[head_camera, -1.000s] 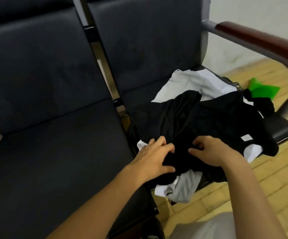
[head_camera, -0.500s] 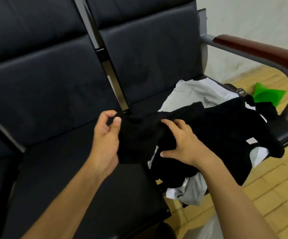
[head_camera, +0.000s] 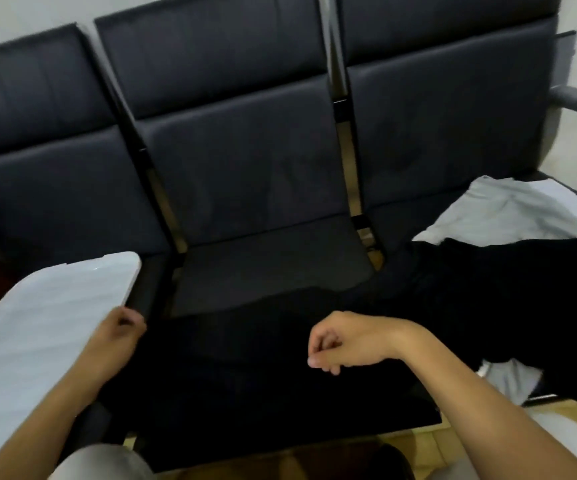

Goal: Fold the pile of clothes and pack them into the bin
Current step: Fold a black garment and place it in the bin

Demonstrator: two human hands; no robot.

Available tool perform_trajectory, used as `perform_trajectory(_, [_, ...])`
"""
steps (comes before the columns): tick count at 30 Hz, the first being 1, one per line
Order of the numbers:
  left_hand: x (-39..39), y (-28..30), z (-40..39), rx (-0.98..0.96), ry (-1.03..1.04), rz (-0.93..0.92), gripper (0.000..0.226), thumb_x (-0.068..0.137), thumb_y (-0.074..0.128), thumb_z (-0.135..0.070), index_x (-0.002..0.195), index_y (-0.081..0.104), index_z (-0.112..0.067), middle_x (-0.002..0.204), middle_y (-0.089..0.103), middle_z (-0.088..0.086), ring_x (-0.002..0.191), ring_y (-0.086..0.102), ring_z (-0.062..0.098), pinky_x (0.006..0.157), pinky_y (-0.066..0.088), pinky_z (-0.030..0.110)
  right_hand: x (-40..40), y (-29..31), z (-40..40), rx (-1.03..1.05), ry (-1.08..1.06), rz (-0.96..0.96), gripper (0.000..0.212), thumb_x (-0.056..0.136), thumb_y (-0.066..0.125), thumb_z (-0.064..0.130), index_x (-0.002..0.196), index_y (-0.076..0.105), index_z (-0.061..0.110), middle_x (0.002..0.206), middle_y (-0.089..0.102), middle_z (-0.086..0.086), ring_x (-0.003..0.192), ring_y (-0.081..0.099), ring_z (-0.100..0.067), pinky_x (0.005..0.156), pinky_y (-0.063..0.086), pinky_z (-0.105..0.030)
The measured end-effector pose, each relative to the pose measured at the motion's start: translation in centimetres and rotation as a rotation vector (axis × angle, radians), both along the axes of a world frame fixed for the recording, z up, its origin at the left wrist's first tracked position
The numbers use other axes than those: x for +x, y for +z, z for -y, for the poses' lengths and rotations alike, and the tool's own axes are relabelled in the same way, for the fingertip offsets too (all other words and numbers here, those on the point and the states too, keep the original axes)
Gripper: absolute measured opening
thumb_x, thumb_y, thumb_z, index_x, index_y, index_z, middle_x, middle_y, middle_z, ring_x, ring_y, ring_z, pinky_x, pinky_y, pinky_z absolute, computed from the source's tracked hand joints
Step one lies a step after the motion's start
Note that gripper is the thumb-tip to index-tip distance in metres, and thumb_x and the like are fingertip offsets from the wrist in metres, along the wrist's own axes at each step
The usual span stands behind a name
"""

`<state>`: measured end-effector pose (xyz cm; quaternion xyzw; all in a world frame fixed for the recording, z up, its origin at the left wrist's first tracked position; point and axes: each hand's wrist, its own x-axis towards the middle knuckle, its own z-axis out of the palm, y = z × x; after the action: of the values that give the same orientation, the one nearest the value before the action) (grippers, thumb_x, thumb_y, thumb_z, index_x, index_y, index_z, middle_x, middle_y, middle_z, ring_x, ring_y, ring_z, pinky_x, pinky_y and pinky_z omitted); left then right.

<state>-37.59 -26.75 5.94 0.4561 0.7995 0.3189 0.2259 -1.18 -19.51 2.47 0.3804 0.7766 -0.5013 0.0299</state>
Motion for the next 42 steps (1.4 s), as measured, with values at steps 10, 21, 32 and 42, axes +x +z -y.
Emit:
perform_trajectory(10, [1.4,-10.6,-2.0,-0.502,-0.397,-0.427,0.064,0.088,0.058,-0.058,0.141,0.032,-0.033,0.138,0.043,-0.004,0.133,0.041,0.022,0.109,0.034,0.045,-2.3,-4.9,-4.4,0.603,-0.179,0.419,0.052,0.102,0.047,0.019,0.152,0.032,0.022,0.156,0.029,0.002,0.144,0.028,-0.02,0.112,0.034,-0.039])
perform_trajectory(21, [-3.2,-8.8,-2.9,-0.616,0.068,-0.665,0.03,0.089,0.054,-0.023,0.119,0.054,-0.025,0.122,0.059,0.011,0.114,0.058,0.033,0.095,0.042,0.041,0.3,-6.7,-8.8,0.322,-0.245,0.539,0.033,0.084,0.069,0.049,0.108,0.048,0.041,0.117,0.059,-0.005,0.108,0.057,-0.026,0.092,0.048,-0.039])
perform_trajectory(32, [8.4,-8.0,-6.7,0.064,-0.828,0.176,0.044,0.08,0.075,-0.046,0.118,0.062,-0.028,0.113,0.067,-0.011,0.109,0.062,0.007,0.092,0.051,0.037,-7.9,0.0,-4.0,0.0,-0.085,-0.414,0.015,0.087,0.076,0.016,0.094,0.065,0.009,0.091,0.073,0.0,0.087,0.069,-0.011,0.081,0.052,-0.025])
perform_trajectory(42, [2.6,-5.1,-7.4,0.113,-0.53,0.19,0.024,0.07,0.087,-0.027,0.068,0.064,-0.019,0.069,0.065,-0.003,0.067,0.061,0.005,0.067,0.047,0.02,-1.3,-0.7,-7.9,0.263,-0.439,-0.25,0.031,0.071,0.086,0.021,0.066,0.058,0.01,0.065,0.067,0.005,0.063,0.062,-0.003,0.065,0.047,-0.019])
